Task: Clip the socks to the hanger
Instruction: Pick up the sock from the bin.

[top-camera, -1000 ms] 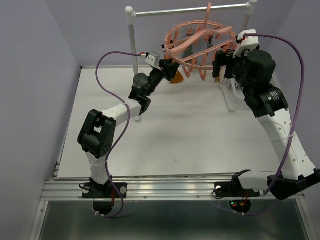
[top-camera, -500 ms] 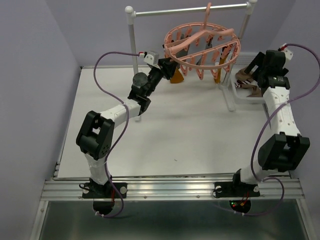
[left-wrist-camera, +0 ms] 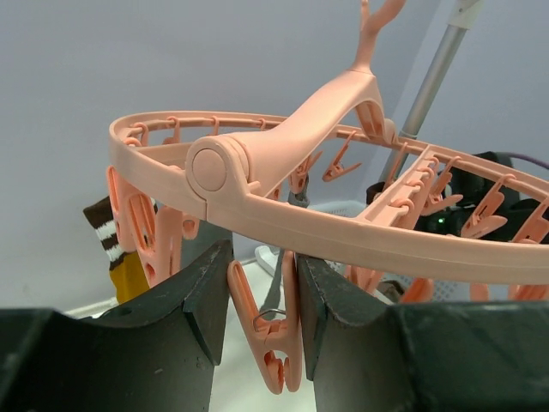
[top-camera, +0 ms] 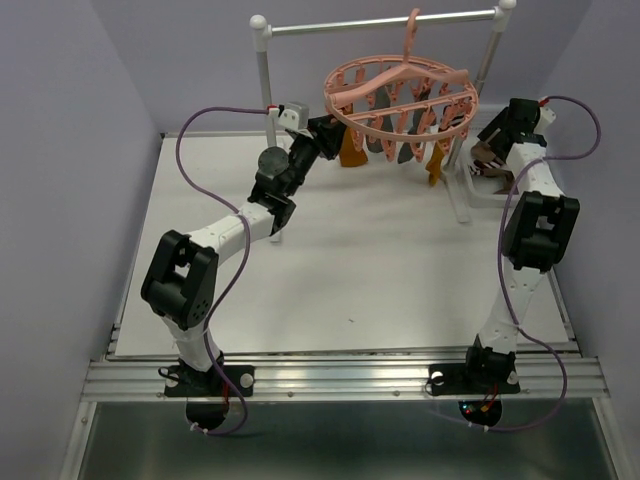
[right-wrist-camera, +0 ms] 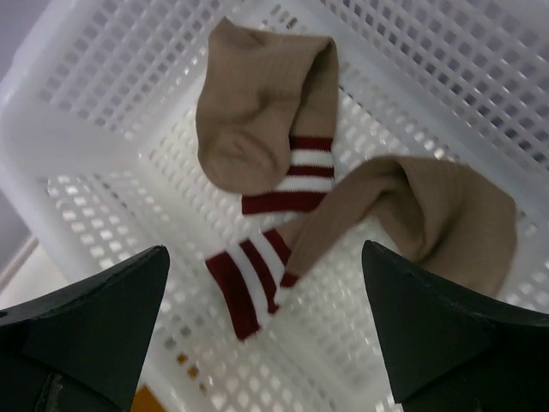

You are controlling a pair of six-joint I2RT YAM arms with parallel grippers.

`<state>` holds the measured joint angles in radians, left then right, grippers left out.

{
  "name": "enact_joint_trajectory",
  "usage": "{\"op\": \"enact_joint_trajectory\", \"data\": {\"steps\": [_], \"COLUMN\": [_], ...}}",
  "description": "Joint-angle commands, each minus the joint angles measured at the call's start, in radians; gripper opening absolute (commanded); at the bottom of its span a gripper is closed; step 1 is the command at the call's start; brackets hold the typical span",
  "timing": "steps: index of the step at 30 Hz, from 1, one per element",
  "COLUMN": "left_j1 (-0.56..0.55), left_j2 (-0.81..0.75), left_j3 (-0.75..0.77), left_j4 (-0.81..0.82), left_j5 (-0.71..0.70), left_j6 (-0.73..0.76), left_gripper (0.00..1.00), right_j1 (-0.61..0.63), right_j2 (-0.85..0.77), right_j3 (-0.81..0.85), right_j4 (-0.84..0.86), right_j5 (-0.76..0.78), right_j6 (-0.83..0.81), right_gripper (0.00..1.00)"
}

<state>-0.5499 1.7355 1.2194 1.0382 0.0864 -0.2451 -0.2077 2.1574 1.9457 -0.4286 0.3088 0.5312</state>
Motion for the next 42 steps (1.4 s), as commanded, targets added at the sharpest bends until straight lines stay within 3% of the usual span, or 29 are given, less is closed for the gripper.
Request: {"op": "enact_joint_trajectory", "data": {"steps": [1, 10, 17, 21, 27, 31, 34, 35, 37, 38, 42], "left_j1": [-0.002, -0.013, -0.015, -0.016, -0.015, -0.016, -0.016, -0.016, -0.016, -0.018, -0.018], "left_j2": [-0.048, -0.050, -0.044, -0.044, -0.050, -0.053, -0.056, -0.057, -0.062, -0.065, -0.071], "left_j3": [0.006, 0.011, 0.017, 0.017, 0.019, 0.017, 0.017, 0.019, 0.014, 0.012, 0.005], "left_j4": [0.036, 0.034, 0.029, 0.026, 0.016, 0.010, 0.006, 0.005, 0.003, 0.002, 0.000], "left_j5": [-0.002, -0.030, -0.014, -0.008, 0.004, -0.001, -0.001, -0.001, -0.004, -0.007, -0.004], "left_j6": [-0.025, -0.011, -0.025, -0.029, -0.031, -0.026, -0.026, -0.026, -0.023, -0.023, -0.020], "left_gripper": [0.00, 0.00, 0.00, 0.00, 0.00, 0.00, 0.00, 0.00, 0.00, 0.00, 0.00], "right_j1": [-0.031, -0.052, -0.061, -0.061, -0.061, -0.061, -0.061, -0.061, -0.061, -0.061, -0.042], "right_j2": [0.105, 0.222, 0.329, 0.357, 0.406, 0.427, 0.444, 0.444, 0.412, 0.391, 0.244], "right_j3": [0.122, 0.147, 0.214, 0.205, 0.233, 0.223, 0.234, 0.240, 0.226, 0.185, 0.047], "right_j4": [0.129, 0.284, 0.338, 0.459, 0.511, 0.622, 0.672, 0.674, 0.685, 0.691, 0.754], "right_j5": [-0.037, -0.079, -0.120, -0.096, -0.040, -0.048, -0.072, -0.100, -0.143, -0.161, -0.131], "right_j6": [0.001, 0.015, -0.013, -0.030, -0.034, -0.039, -0.074, -0.086, -0.120, -0.132, -0.255], "right_gripper": [1.00, 0.99, 0.94, 0.91, 0.89, 0.76, 0.45, 0.23, 0.05, 0.01, 0.01]}}
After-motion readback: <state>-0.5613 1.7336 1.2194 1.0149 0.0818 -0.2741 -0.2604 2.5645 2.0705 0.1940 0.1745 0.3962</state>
